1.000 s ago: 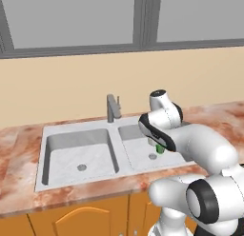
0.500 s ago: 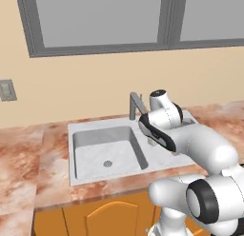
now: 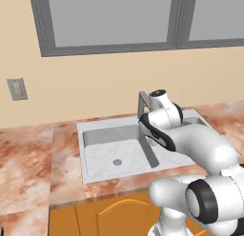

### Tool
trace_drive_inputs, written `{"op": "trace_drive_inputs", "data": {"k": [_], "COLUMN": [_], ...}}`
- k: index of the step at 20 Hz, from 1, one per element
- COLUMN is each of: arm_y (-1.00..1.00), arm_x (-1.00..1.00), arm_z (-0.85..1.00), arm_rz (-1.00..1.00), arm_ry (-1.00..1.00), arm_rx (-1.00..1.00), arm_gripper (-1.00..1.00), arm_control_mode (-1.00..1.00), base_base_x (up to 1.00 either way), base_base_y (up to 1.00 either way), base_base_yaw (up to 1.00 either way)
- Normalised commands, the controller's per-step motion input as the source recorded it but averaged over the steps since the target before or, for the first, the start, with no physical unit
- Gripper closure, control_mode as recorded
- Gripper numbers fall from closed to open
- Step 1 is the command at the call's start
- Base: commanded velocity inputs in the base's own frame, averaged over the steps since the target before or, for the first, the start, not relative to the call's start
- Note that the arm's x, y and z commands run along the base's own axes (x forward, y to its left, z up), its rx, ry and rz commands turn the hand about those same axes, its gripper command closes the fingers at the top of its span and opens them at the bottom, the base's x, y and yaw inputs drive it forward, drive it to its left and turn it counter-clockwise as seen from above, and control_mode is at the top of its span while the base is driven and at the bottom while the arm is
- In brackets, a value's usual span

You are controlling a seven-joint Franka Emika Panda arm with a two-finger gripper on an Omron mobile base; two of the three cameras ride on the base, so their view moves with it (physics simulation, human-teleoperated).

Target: Place the colander in the left basin and the cup in the right basin of the sink.

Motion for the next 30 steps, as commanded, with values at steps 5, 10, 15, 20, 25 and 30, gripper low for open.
{"op": "trace_drive_inputs", "data": {"k": [5, 10, 15, 20, 25, 30], "arm_y": [0.0, 0.0, 0.05, 0.05, 0.25, 0.42], "arm_x": [0.0, 0.0, 0.0, 0.03, 0.47, 0.47], "arm_z": [0.0, 0.0, 0.0, -0.02, -0.05, -0.17], "arm_rz": [0.0, 0.0, 0.0, 0.02, 0.16, 0.29], "arm_ry": [0.0, 0.0, 0.01, 0.0, -0.05, 0.01], "arm_rx": [0.0, 0.0, 0.0, 0.01, 0.04, 0.01], "arm_gripper": [1.0, 1.0, 1.0, 1.0, 1.0, 1.0], "arm_control_mode": [1.0, 1.0, -1.0, -1.0, -1.0, -1.0], "base_base_x": [0.08, 0.07, 0.01, 0.0, 0.0, 0.0], "base_base_y": [0.5, 0.46, 0.05, 0.0, 0.0, 0.0], "base_base_yaw": [-0.02, -0.03, 0.0, 0.0, 0.0, 0.0]}}
